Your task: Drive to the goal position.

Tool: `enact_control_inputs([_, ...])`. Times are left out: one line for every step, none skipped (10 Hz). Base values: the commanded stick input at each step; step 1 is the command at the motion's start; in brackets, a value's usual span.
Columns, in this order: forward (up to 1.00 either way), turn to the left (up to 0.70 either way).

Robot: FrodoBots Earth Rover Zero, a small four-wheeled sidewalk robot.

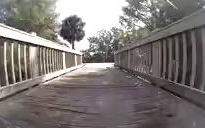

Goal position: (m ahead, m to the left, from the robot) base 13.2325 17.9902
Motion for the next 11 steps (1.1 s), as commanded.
enact_control_inputs([0.85,0.0])
enact_control_inputs([0.85,0.0])
enact_control_inputs([0.85,0.0])
enact_control_inputs([0.85,0.0])
enact_control_inputs([0.85,0.0])
enact_control_inputs([0.85,0.0])
enact_control_inputs([0.85,0.0])
enact_control_inputs([0.85,0.0])
enact_control_inputs([0.85,0.0])
enact_control_inputs([0.85,0.0])
enact_control_inputs([0.85,0.0])
